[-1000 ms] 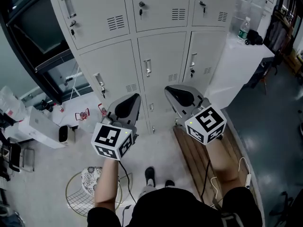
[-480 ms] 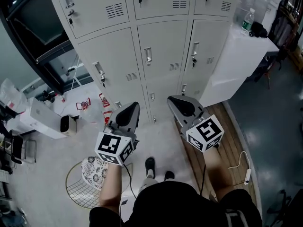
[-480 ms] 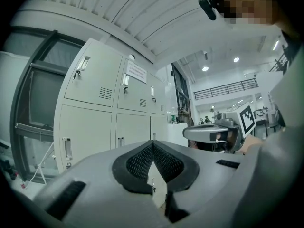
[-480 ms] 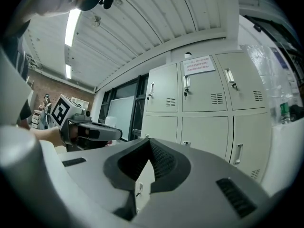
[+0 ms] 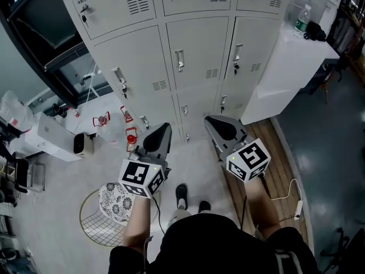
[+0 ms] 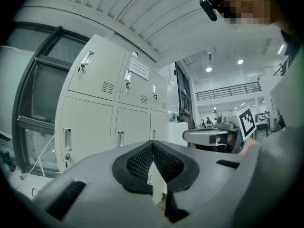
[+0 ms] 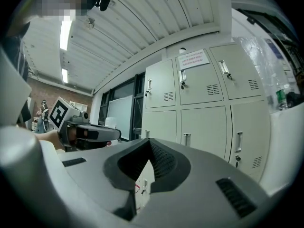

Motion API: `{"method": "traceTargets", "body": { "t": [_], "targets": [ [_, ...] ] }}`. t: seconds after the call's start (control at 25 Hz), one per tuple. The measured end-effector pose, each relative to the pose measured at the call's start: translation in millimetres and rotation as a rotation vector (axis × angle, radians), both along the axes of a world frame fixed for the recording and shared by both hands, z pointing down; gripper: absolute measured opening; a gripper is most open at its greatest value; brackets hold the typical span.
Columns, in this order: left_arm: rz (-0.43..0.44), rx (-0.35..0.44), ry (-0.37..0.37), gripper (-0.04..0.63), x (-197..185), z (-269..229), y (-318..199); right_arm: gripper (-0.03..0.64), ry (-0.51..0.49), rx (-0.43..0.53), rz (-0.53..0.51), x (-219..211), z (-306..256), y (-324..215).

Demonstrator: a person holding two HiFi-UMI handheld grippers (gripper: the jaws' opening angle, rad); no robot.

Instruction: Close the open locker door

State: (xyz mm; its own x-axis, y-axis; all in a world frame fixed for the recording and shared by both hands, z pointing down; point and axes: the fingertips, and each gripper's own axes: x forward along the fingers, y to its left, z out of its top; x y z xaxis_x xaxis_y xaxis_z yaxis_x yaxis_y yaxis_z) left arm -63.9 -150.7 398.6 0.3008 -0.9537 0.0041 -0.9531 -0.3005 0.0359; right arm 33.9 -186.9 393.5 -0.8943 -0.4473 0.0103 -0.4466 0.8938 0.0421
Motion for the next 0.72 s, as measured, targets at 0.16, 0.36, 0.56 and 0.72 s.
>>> {"method": "traceTargets", "body": {
  "t": [0.16, 0.36, 0.56, 0.72],
  "targets": [
    [0.007, -0.010, 0.003, 0.018, 5, 4, -2, 0.005, -0.005, -0.011, 0.003, 4, 3, 0],
    [0.014, -0.011, 0.002, 0.017, 10, 3, -6, 0.005, 0.003, 0.003, 0.013, 9, 2, -3],
    [0.012, -0.010, 0.002, 0.018, 12, 2, -7, 0.005, 0.016, 0.012, 0.018, 13, 2, -4],
    [0.012, -0.013, 0.002, 0.018, 15, 3, -7, 0.005, 0.026, 0.012, 0.013, 14, 2, -5]
  ]
}}
